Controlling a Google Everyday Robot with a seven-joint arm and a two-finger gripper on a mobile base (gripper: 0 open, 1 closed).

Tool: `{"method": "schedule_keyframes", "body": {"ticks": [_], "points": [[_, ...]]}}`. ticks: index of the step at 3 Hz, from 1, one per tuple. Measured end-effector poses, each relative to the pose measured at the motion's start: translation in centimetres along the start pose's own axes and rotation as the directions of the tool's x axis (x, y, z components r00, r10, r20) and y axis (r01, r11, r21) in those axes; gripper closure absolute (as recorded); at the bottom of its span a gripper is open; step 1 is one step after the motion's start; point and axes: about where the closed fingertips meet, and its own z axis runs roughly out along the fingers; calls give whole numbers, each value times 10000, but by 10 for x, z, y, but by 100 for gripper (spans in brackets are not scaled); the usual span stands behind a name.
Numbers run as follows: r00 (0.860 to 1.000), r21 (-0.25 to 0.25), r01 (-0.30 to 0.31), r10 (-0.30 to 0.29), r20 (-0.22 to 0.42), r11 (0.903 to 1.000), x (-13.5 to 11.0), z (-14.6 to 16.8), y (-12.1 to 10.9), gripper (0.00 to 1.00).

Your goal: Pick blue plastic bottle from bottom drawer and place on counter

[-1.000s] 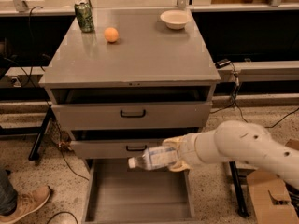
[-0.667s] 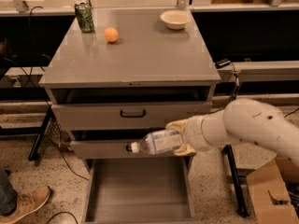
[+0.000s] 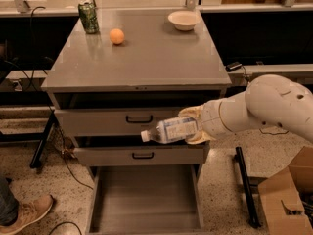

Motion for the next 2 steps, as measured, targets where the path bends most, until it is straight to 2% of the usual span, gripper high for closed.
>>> {"method": "schedule_keyframes", "body": {"ticks": [1,2], "points": [[9991,582,87,-111,404,9983,-1,-13,-20,100],[9971,1067,441,-504,577,9933,-3,-47,-60,100]]}}
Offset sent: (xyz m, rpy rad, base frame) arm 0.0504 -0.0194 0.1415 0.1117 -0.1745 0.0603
